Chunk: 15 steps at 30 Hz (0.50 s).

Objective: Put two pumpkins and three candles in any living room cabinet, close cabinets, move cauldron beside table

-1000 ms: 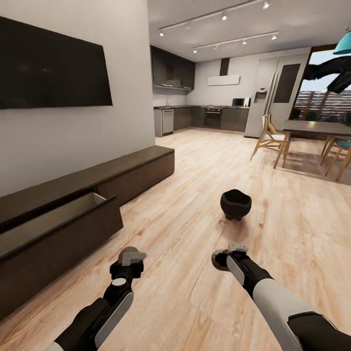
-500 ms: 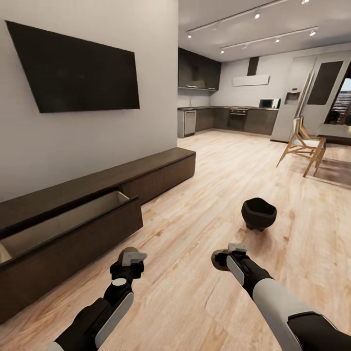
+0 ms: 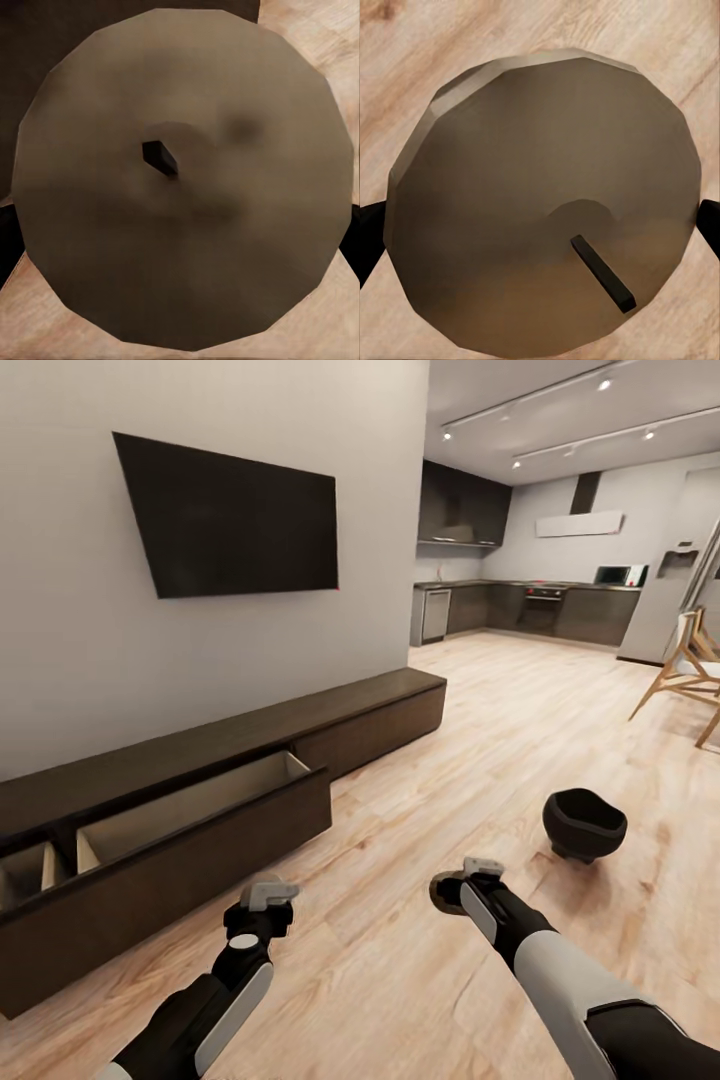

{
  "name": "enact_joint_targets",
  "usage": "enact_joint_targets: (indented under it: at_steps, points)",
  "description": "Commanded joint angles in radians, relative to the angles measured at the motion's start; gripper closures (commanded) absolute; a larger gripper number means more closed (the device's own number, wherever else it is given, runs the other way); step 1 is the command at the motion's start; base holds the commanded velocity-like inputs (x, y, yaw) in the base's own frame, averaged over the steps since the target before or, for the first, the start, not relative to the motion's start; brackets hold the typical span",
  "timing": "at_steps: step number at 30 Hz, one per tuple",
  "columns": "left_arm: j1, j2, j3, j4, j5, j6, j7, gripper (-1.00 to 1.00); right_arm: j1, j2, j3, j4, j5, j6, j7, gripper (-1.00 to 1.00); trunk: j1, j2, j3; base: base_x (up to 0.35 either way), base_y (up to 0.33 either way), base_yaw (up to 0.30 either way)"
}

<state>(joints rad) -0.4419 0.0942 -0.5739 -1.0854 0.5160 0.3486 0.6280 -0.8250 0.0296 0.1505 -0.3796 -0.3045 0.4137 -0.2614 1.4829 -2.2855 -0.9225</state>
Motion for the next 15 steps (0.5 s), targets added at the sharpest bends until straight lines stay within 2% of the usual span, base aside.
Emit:
enact_joint_targets:
  at_steps: [1, 3, 6, 8, 9, 10, 11, 12, 14, 15]
  points:
    - [-0.002, 0.001, -0.003, -0.002, 0.005, 0.012, 0.007, 1.00, 0.000, -0.001, 0.008, -0.003, -0.010, 0.005, -0.010, 1.00, -0.004, 0.007, 0.002, 0.000, 0.000, 0.294]
    - [-0.003, -0.001, -0.002, -0.014, 0.007, 0.062, 0.006, 1.00, 0.000, -0.002, 0.008, -0.004, -0.010, 0.006, -0.011, 1.00, -0.012, 0.021, 0.009, 0.000, 0.000, 0.294]
    - [-0.011, -0.009, 0.002, -0.088, 0.011, 0.200, 0.007, 1.00, 0.000, -0.002, 0.007, -0.028, -0.010, 0.024, -0.013, 1.00, -0.023, 0.042, 0.018, 0.000, 0.000, 0.294]
    - [-0.015, -0.013, 0.030, -0.148, 0.037, 0.271, 0.007, 1.00, 0.000, -0.003, 0.005, -0.076, -0.010, 0.070, -0.013, 1.00, -0.031, 0.056, 0.024, 0.000, 0.000, 0.294]
    - [-0.020, -0.015, 0.065, -0.182, 0.065, 0.318, 0.007, 1.00, 0.002, -0.003, 0.004, -0.126, -0.010, 0.107, -0.013, 1.00, -0.035, 0.063, 0.027, 0.000, 0.000, 0.294]
    - [-0.025, -0.015, 0.084, -0.194, 0.080, 0.342, 0.007, 1.00, 0.004, -0.003, 0.003, -0.157, -0.010, 0.126, -0.013, 1.00, -0.039, 0.070, 0.030, 0.000, 0.000, 0.294]
    - [-0.039, -0.015, 0.121, -0.211, 0.111, 0.386, 0.007, 1.00, 0.022, -0.003, 0.002, -0.233, -0.010, 0.166, -0.014, 1.00, -0.042, 0.077, 0.034, 0.000, 0.000, 0.294]
    - [-0.046, -0.015, 0.136, -0.216, 0.123, 0.405, 0.007, 1.00, 0.035, -0.003, 0.002, -0.274, -0.010, 0.187, -0.015, 1.00, -0.046, 0.084, 0.037, 0.000, 0.000, 0.294]
    - [-0.078, -0.016, 0.174, -0.227, 0.151, 0.465, 0.007, 1.00, 0.098, -0.003, 0.001, -0.441, -0.010, 0.282, -0.028, 1.00, -0.054, 0.098, 0.043, 0.000, 0.000, 0.290]
    - [-0.084, -0.016, 0.179, -0.228, 0.155, 0.478, 0.007, 1.00, 0.112, -0.003, 0.002, -0.484, -0.010, 0.310, -0.036, 1.00, -0.058, 0.105, 0.045, 0.000, 0.000, 0.287]
